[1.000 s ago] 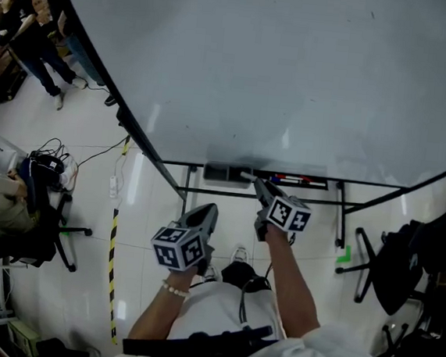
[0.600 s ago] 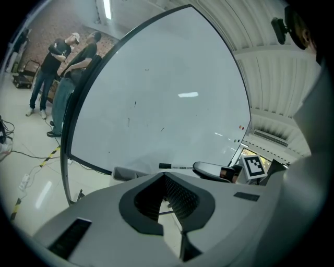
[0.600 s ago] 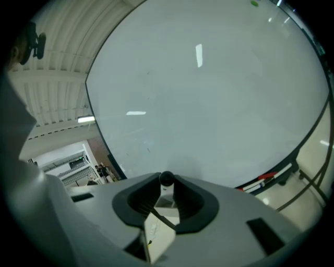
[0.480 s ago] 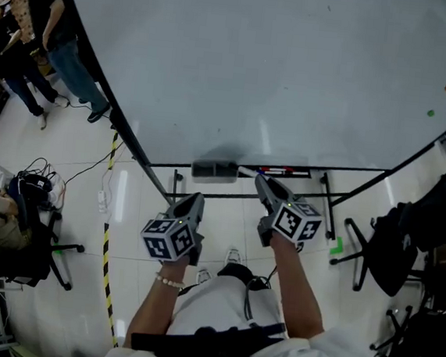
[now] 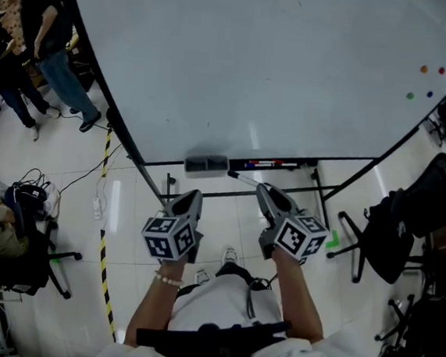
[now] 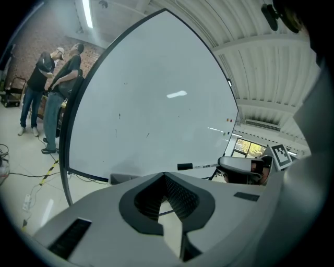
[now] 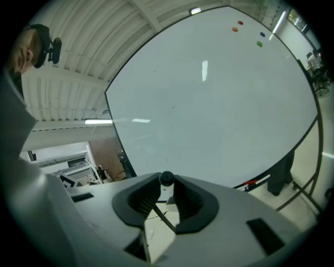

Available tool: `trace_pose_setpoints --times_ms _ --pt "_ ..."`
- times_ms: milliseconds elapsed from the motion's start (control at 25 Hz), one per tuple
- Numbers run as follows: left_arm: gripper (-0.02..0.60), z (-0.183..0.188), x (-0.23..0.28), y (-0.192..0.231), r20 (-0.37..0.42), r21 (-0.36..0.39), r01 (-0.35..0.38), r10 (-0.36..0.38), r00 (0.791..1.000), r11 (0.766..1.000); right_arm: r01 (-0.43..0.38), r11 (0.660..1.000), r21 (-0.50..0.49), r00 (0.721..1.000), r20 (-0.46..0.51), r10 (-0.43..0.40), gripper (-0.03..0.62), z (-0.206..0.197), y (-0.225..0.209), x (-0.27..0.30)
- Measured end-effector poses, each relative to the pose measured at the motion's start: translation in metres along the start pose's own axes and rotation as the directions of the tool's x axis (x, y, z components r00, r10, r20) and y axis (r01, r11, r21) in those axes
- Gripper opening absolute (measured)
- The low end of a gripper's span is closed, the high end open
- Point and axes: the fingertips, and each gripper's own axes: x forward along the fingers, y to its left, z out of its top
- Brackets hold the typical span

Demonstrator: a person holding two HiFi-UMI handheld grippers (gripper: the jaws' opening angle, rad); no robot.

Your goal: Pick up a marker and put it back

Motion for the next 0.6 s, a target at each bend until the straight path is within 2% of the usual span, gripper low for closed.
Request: trace_pose_setpoints --times_ms 280,600 --pt "-0.011 -0.013 -0.012 -0.013 -0.015 0.004 0.025 -0.025 1.000 1.000 0.007 0.999 0.036 0.999 -0.031 -0.006 0.081 -0.030 0.010 -0.014" --pt "-0.011 -0.008 -0.015 -0.020 0.004 0.014 0.028 -0.028 1.000 1.000 -0.017 0.999 0.046 1.000 -0.019 0.018 0.081 -0.024 0.015 -0.016"
